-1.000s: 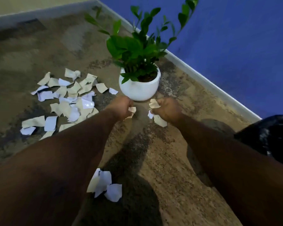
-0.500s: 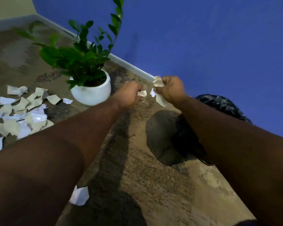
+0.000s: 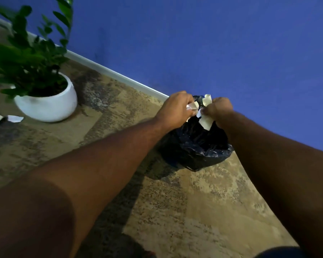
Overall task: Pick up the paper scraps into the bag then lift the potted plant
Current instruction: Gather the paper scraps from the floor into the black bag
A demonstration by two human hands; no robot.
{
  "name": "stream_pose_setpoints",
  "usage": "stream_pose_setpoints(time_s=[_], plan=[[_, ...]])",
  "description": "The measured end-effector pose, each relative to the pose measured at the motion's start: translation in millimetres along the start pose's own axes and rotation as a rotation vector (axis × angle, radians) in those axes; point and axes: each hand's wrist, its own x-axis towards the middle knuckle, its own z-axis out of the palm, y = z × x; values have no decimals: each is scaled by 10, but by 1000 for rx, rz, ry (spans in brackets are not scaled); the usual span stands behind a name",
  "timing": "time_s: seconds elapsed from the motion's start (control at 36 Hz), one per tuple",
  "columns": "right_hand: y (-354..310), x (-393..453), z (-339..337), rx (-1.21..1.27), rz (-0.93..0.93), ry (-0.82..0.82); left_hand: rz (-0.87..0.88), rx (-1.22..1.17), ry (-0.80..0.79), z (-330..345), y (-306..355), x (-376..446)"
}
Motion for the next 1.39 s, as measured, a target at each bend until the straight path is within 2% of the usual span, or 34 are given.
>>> stream_pose_setpoints(time_s=[0.06,0.17,0.25,0.39,0.56,0.64,0.78,0.94,1.14,1.25,1.39], plan=[[43,-6,-18,-126,21,-62,20,-10,-33,77,26,-5],[103,47,-6,-60,83,-240,66,28,-174,186,14,-31],[124,28,54,-117,194,-375,77,43,-263,215,-3,-36],[53,50,192,-140,146,-182,38,40,-266,155,-82,-58],[-178,50,357,-412,-202,29,4,83,-197,-92,-208,-72],[-377,-64,505,-355,-332,101,-28,164,-185,-269,-330,-111],[-778,-287,854,-329,-535,131,-87,319,-162,-691,-618,-347],[-1344,-686,1438,-338,-699,-47,-233,461,-217,-1416,-1021,-858],[-1858,-1376,2111,-560,-920,-522,-527,597,-275,-2276,-1466,-1615],[-2072,-1746,2467,-762,-1085,-617,-659,636,-303,-2637,-1710,-2051],[-2234,-2208,2866,-741,-1187,-689,-839,592,-305,-2994,-2057,-2503]])
